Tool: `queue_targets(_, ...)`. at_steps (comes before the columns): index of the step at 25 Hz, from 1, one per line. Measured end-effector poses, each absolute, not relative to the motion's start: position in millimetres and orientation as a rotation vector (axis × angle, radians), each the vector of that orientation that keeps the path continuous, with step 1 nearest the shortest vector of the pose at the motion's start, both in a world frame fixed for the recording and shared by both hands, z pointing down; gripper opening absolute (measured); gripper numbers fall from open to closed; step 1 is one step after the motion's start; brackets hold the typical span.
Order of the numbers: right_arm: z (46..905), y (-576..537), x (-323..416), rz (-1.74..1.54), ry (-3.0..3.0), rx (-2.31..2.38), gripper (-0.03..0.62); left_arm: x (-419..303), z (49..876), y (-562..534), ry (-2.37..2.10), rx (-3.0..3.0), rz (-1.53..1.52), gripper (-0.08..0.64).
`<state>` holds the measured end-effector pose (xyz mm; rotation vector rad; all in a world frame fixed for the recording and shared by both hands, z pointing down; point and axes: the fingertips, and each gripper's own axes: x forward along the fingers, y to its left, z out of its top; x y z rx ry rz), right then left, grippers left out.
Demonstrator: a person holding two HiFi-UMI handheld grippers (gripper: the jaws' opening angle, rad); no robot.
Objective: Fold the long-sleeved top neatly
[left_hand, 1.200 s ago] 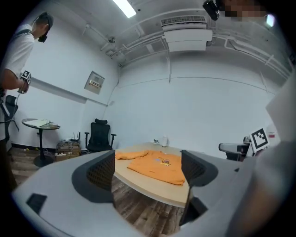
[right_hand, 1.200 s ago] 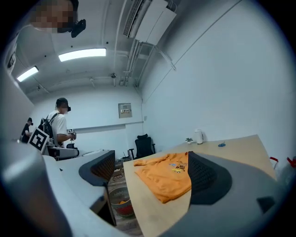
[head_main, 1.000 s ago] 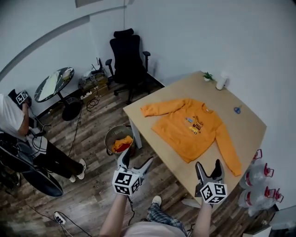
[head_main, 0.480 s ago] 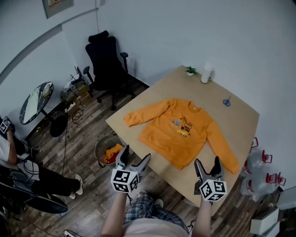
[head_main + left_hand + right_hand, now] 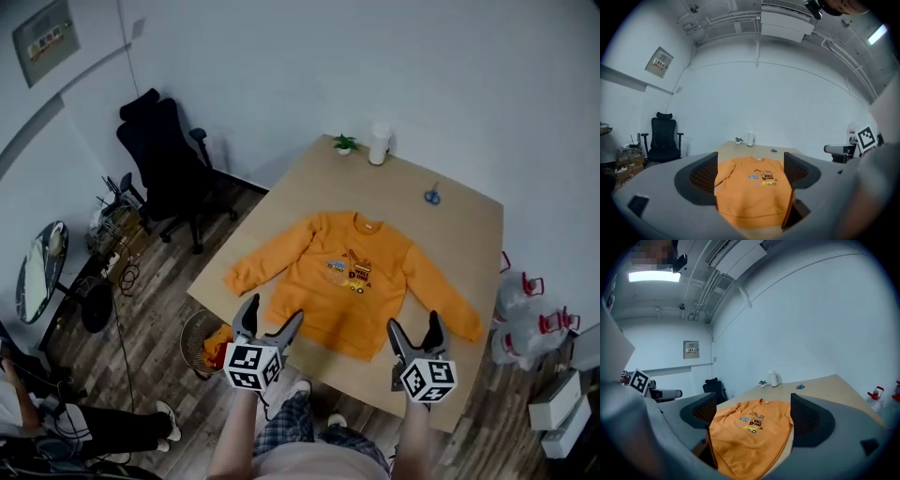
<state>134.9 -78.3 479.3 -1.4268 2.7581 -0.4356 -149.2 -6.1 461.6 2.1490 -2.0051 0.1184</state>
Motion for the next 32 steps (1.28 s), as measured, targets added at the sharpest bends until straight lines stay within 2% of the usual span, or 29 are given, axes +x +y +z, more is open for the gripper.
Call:
queue_targets(17,483,-101,106,-0.463,2.533,-1.747,0.474,-172,476,-106,-1.69,2.374,0.199,0.436)
queue_targets(32,478,-131,88,-0.467,2.597,-1.706,0.463,-189,477,-129,-1.746,2.313,0.177,0.436)
